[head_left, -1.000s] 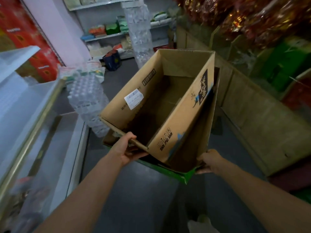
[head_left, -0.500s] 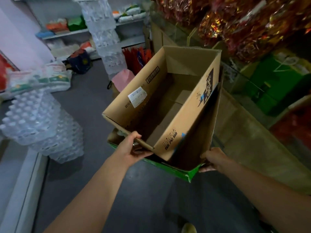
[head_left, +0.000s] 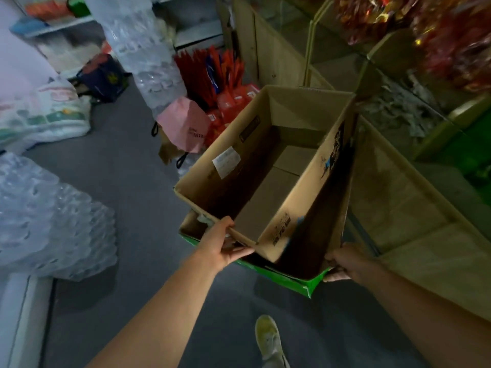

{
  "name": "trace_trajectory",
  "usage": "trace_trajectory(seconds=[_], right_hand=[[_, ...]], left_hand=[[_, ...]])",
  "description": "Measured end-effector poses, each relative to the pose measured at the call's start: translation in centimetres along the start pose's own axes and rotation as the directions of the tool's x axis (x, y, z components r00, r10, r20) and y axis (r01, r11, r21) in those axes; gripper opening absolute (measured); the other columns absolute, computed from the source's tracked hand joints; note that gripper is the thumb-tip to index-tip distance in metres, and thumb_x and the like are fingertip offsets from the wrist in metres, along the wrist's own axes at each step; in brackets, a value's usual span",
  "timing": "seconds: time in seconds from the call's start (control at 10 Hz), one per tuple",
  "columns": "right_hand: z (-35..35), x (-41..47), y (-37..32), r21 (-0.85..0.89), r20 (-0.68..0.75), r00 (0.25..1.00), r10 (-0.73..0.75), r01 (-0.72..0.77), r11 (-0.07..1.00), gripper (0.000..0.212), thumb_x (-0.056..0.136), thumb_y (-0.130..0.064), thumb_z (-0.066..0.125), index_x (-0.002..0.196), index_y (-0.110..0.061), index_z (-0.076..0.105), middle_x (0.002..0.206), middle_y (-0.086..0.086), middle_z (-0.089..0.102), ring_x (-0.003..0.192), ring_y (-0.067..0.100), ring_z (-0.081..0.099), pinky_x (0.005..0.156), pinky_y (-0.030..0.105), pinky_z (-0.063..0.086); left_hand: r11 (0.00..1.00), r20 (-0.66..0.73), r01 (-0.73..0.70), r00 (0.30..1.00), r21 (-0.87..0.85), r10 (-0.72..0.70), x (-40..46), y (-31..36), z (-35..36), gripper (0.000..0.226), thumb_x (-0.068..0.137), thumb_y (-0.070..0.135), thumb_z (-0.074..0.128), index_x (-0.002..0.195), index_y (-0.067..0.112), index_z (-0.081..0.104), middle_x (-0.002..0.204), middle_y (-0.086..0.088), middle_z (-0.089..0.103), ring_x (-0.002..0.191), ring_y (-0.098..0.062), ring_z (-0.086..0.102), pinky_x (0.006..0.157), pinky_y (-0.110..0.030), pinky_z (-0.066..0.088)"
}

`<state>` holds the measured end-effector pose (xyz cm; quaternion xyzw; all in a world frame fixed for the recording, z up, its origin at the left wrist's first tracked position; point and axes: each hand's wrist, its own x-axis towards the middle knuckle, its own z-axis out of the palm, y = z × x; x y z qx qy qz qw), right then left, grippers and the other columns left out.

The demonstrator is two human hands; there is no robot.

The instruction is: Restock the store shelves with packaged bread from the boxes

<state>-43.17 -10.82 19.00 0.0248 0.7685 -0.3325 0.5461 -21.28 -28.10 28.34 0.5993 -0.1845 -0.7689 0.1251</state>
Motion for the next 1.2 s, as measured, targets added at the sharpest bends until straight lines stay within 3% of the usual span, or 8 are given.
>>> trace_trajectory(seconds=[0.2, 0.3, 0.4, 0.5, 0.6, 0.7, 1.0, 1.2], right_hand=[[0.1, 8.0, -1.9, -0.006, -0.052, 0.995, 0.080, -0.081, 0.997, 0.013, 0.091, 0.007, 0.054, 0.084, -0.004, 0.054, 0.082, 0.020, 0.064, 0.075, 0.038, 0.068, 0.054, 0.041, 0.058], [0.3, 11.9, -2.5, 0.003, -0.047, 0.991, 0.126, -0.126, 0.992, 0.003, 0.092, 0.003, 0.055, 0.093, 0.000, 0.056, 0.093, 0.022, 0.064, 0.077, 0.038, 0.066, 0.060, 0.043, 0.059], [1.3, 15.8, -3.2, -0.001, -0.001, 0.985, 0.171, -0.171, 0.985, 0.032, 0.099, -0.010, 0.052, 0.130, -0.001, 0.047, 0.130, 0.023, 0.054, 0.109, 0.043, 0.058, 0.064, 0.043, 0.059], [1.8, 18.6, -4.7, 0.102, 0.043, 0.986, 0.161, -0.164, 0.981, 0.045, 0.101, -0.029, 0.049, 0.142, -0.012, 0.040, 0.144, 0.014, 0.044, 0.128, 0.040, 0.047, 0.095, 0.051, 0.049], [1.8, 21.2, -6.8, 0.314, 0.075, 0.994, 0.078, -0.097, 0.944, 0.062, 0.098, -0.051, 0.042, 0.150, -0.019, 0.031, 0.149, 0.015, 0.039, 0.130, 0.040, 0.045, 0.096, 0.053, 0.047], [2.5, 22.6, -8.3, 0.285, 0.118, 0.993, 0.029, -0.061, 0.957, 0.065, 0.095, -0.057, 0.042, 0.152, -0.031, 0.025, 0.154, 0.014, 0.032, 0.132, 0.038, 0.044, 0.093, 0.052, 0.050], [3.9, 24.2, -7.5, 0.122, -0.018, 0.999, 0.043, -0.041, 0.992, 0.071, 0.099, -0.033, 0.052, 0.155, -0.035, 0.008, 0.155, 0.012, 0.030, 0.132, 0.036, 0.044, 0.100, 0.051, 0.048], [3.9, 21.9, -10.1, 0.071, -0.053, 0.999, 0.012, -0.008, 0.997, 0.065, 0.099, -0.023, 0.054, 0.153, -0.028, 0.018, 0.150, 0.013, 0.037, 0.130, 0.034, 0.046, 0.100, 0.047, 0.049]], left_hand=[[0.997, -0.050, 0.073, 0.996, 0.030, -0.071, 8.8, 2.0, 3.2, 0.017, 0.095, 0.015, 0.059, 0.106, 0.006, 0.052, 0.116, -0.031, 0.063, 0.107, -0.049, 0.063, 0.068, -0.056, 0.056], [0.996, -0.070, 0.072, 0.995, 0.060, -0.068, 12.7, 2.3, 4.6, 0.014, 0.095, 0.014, 0.059, 0.103, 0.005, 0.052, 0.112, -0.028, 0.064, 0.107, -0.048, 0.062, 0.075, -0.056, 0.056], [0.995, -0.093, 0.091, 0.992, 0.049, -0.086, 16.4, 1.6, 5.4, 0.006, 0.096, 0.010, 0.056, 0.098, 0.006, 0.052, 0.111, -0.025, 0.063, 0.110, -0.047, 0.060, 0.093, -0.057, 0.051], [0.989, -0.133, 0.142, 0.982, 0.037, -0.136, 21.3, -0.2, 5.8, 0.011, 0.096, 0.007, 0.056, 0.106, 0.004, 0.053, 0.116, -0.025, 0.061, 0.106, -0.044, 0.062, 0.095, -0.058, 0.051], [0.979, -0.221, 0.185, 0.961, 0.085, -0.163, 26.2, -3.0, 6.1, 0.022, 0.098, 0.010, 0.054, 0.120, 0.004, 0.053, 0.128, -0.022, 0.054, 0.106, -0.042, 0.058, 0.094, -0.060, 0.049], [0.974, -0.265, 0.208, 0.947, 0.087, -0.179, 29.8, -5.9, 6.0, 0.031, 0.099, 0.016, 0.054, 0.128, 0.007, 0.051, 0.131, -0.020, 0.056, 0.120, -0.040, 0.054, 0.102, -0.059, 0.045], [0.990, -0.354, 0.128, 0.925, -0.050, -0.138, 29.5, -6.4, 5.2, 0.034, 0.096, 0.023, 0.060, 0.126, 0.007, 0.054, 0.107, -0.016, 0.065, 0.101, -0.031, 0.063, 0.097, -0.048, 0.051], [0.992, -0.370, 0.122, 0.920, -0.037, -0.127, 26.9, -3.6, 5.6, 0.037, 0.095, 0.019, 0.060, 0.129, 0.008, 0.052, 0.124, -0.018, 0.062, 0.112, -0.033, 0.061, 0.099, -0.045, 0.050]])
